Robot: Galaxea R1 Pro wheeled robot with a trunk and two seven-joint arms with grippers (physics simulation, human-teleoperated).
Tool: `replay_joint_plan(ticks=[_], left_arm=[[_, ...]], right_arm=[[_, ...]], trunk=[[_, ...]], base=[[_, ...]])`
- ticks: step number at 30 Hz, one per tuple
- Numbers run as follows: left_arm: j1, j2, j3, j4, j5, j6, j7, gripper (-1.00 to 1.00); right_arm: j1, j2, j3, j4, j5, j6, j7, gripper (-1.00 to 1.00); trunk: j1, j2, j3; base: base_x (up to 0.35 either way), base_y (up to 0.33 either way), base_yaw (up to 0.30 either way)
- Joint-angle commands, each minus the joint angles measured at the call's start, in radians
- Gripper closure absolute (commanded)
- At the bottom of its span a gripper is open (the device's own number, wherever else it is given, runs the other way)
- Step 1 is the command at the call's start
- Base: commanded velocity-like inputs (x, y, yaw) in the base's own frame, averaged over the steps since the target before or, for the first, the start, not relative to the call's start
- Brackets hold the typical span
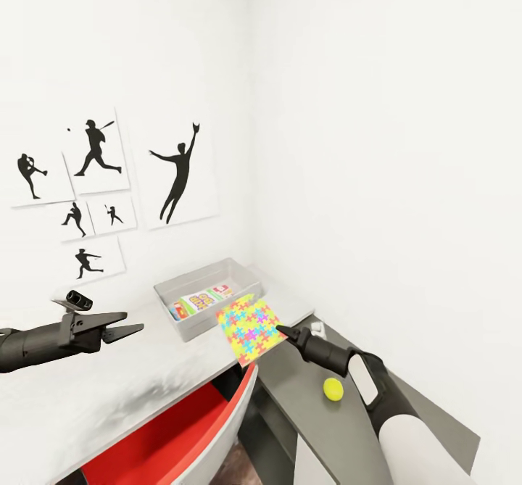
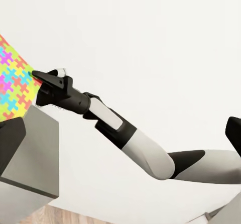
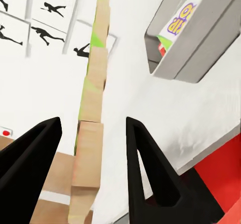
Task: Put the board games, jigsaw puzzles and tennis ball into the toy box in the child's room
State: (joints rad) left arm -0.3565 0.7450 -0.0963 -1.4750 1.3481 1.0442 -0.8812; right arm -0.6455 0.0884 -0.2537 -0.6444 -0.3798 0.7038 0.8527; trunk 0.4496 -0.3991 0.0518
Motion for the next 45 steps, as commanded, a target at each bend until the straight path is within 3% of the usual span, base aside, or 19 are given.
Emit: replay_joint_plan(ticks=[1,21,32,45], left_arm=[[-0.001,0.001,-0.002,0.001,0.001,0.003,-0.004,-1.00],[-0.001,0.001,0.000,0.001,0.000,0.003,-0.005,-1.00],[-0.001,0.000,0.000,0.004,0.000,0.003,-0.004,-1.00],[-0.001,-0.001,0.000,0.005,0.000,0.002,-0.004,-1.00]], right_arm=[[0.000,0.001,-0.004,-0.004,0.002,0.004,0.005,1.00],[0.002,0.001,-0.002,-0.023,0.003,0.001,0.021,1.00],[0.003,0.001,-0.002,-0.023,0.003,0.001,0.026,1.00],[0.004,0.001,-0.005,-0.024,0.003,-0.028,0.026,1.00]], trunk=[[0.000,-0.001,-0.002],[0.000,-0.001,-0.026],[0.000,-0.001,-0.027],[0.000,-0.001,-0.027]], base=[[0.000,0.000,0.002],[0.000,0.068,0.000],[0.000,0.258,0.000],[0.131,0.047,0.028]])
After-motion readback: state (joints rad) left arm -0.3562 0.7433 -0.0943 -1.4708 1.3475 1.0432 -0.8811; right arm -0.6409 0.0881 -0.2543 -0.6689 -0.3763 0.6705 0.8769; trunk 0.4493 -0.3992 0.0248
